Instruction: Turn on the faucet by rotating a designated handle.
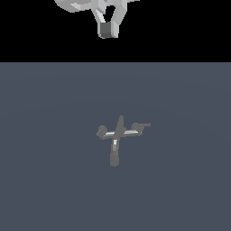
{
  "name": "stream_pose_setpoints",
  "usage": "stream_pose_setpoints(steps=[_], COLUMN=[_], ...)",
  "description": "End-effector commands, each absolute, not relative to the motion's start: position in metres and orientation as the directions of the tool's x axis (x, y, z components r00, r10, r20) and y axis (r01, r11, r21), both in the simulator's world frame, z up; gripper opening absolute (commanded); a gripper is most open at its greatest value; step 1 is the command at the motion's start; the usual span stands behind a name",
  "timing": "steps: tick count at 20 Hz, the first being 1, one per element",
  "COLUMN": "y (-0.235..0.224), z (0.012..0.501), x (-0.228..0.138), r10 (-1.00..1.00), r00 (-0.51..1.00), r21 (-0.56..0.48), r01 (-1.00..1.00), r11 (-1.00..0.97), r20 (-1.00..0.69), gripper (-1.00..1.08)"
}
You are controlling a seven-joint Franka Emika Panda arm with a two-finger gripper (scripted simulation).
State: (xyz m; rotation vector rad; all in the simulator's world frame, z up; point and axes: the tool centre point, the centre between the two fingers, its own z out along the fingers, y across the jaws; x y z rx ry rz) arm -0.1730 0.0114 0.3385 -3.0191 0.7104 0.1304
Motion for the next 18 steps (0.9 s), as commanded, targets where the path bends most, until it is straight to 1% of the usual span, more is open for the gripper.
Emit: stream_pose_setpoints(steps=[1,10,18], y=[0.012,0.004,-0.013], z=[0.32,0.258,0.205], x=[-0.158,-0.107,-0.065], r10=[-0.499,-0.672,-0.796], r00=[0.862,0.737,0.603], r21=[-0.015,-0.006,-0.001], r01=[-0.502,-0.674,-0.797], r11=[-0.865,-0.739,-0.604], r20=[-0.085,-0.069,-0.053], gripper=[-1.0,-1.0,-1.0])
